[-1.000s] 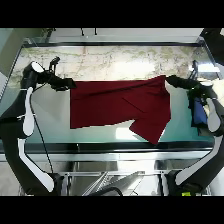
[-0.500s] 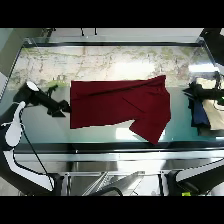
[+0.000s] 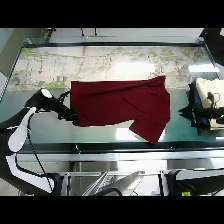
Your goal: Fold the shirts.
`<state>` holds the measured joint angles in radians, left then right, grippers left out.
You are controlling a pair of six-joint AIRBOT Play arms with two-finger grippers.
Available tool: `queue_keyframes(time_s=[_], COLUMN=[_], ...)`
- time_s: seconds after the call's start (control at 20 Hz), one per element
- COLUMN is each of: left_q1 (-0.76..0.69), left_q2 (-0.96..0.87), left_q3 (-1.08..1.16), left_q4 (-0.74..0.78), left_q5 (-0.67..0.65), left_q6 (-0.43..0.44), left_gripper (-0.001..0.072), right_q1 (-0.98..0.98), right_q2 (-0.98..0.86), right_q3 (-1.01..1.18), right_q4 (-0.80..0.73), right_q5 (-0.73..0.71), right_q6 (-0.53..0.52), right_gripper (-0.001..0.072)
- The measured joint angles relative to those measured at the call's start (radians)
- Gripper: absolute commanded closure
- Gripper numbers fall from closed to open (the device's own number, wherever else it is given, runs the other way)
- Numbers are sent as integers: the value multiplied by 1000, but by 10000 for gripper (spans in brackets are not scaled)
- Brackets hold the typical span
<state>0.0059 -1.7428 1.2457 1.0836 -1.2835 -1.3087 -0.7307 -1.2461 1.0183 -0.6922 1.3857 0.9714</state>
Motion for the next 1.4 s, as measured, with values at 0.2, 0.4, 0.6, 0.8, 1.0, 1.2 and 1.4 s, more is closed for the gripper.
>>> queue_keyframes(time_s=[0.2, 0.4, 0.6, 0.8, 1.0, 1.2, 1.4], left_q1=[-19, -7, 11, 34, 69, 119, 148], left_q2=[1, 3, 3, 16, 71, 131, 153], left_q3=[68, 107, 137, 165, 145, 49, 5], left_q4=[12, 3, -2, -1, 86, 164, 196], left_q5=[-9, -59, -116, -192, -251, -266, -268], left_q6=[-2, -9, -12, -12, -12, 0, 16], left_gripper=[696, 696, 696, 696, 696, 697, 696], right_q1=[55, 174, 276, 304, 292, 258, 269], right_q2=[61, 80, 92, 192, 349, 470, 520], right_q3=[-168, -258, -284, -289, -292, -293, -291], right_q4=[-8, -6, 16, 64, -85, -206, -71], right_q5=[-78, -178, -250, -235, -206, -188, -206], right_q6=[23, 31, 30, -4, 64, 137, 58], right_gripper=[379, 471, 696, 697, 698, 697, 697])
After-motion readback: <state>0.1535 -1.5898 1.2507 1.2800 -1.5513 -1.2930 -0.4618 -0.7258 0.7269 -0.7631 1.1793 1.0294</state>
